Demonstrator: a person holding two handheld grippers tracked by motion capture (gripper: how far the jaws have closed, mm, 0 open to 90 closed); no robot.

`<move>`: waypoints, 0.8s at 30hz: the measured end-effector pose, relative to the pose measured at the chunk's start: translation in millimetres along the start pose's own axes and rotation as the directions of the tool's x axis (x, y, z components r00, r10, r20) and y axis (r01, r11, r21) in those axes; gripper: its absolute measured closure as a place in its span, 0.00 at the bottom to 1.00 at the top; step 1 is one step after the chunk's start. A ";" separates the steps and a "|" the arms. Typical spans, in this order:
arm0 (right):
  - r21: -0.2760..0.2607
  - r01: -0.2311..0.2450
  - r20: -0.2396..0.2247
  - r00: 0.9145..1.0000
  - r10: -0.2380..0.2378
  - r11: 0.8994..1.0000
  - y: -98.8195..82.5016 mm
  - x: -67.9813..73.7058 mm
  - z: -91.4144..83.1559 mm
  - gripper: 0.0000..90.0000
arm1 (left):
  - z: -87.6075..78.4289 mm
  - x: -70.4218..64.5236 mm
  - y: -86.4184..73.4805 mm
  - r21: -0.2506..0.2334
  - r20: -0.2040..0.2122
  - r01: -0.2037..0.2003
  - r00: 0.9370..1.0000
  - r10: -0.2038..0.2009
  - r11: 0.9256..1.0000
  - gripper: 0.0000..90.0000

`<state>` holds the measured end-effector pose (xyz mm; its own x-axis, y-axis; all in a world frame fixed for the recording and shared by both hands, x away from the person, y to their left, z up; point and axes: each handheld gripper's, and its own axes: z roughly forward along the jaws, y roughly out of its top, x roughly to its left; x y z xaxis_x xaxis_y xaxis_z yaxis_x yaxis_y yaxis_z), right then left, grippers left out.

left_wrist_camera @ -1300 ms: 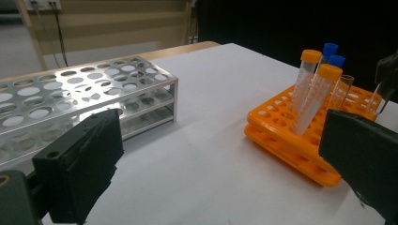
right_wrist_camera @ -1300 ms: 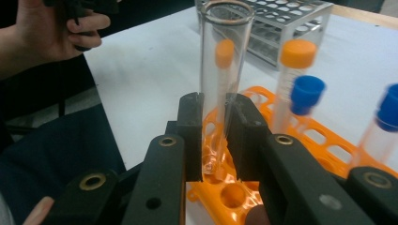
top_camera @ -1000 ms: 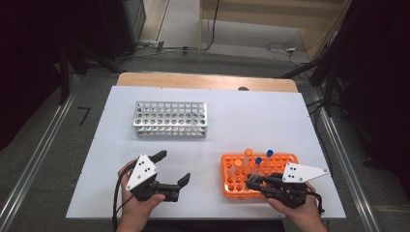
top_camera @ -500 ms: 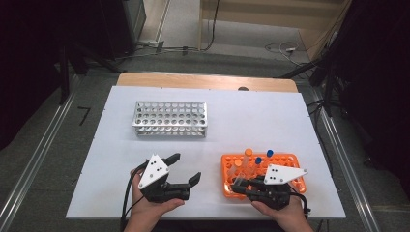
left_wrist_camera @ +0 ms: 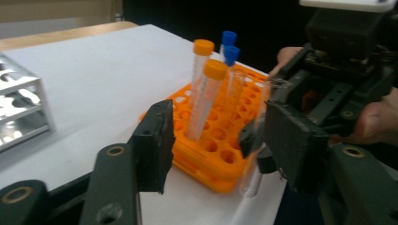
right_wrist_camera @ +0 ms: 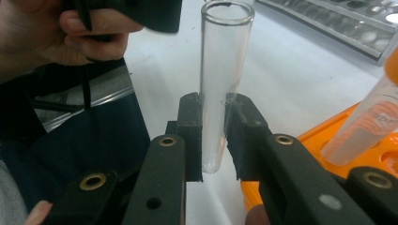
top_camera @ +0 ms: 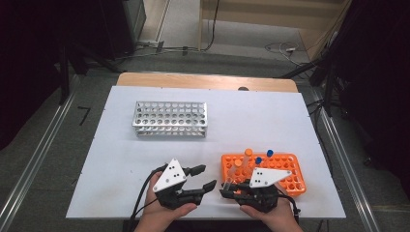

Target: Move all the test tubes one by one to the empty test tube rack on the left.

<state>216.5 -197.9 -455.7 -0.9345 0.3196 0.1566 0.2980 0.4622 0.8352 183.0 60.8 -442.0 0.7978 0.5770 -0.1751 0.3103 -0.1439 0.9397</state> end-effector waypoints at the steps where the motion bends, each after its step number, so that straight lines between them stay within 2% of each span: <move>1: 0.004 0.002 0.002 1.000 -0.002 1.000 0.0 0.0 0.7 0.83 | 2.4 -1.7 0.0 0.005 0.014 -0.006 1.000 0.006 1.000 0.54; 7: 0.018 0.013 -0.008 1.000 -0.013 1.000 -0.1 1.5 5.2 0.83 | 16.5 -13.4 1.1 0.030 0.066 -0.049 0.997 0.047 0.998 0.64; 17: 0.027 0.033 -0.027 0.999 -0.033 0.999 -0.3 4.1 7.8 0.83 | 23.2 -15.3 0.3 0.056 0.087 -0.059 0.995 0.054 0.997 0.82; 24: 0.018 0.036 -0.039 0.999 -0.035 0.999 -0.9 3.6 8.1 0.83 | 22.7 -13.1 0.7 0.058 0.105 -0.051 0.993 0.045 0.997 0.85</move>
<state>214.5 -190.5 -460.1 -0.9513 0.2703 0.1479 0.2679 0.4886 0.8304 184.5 34.9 -445.7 0.8607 0.4825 -0.1624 0.2983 -0.2194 0.9289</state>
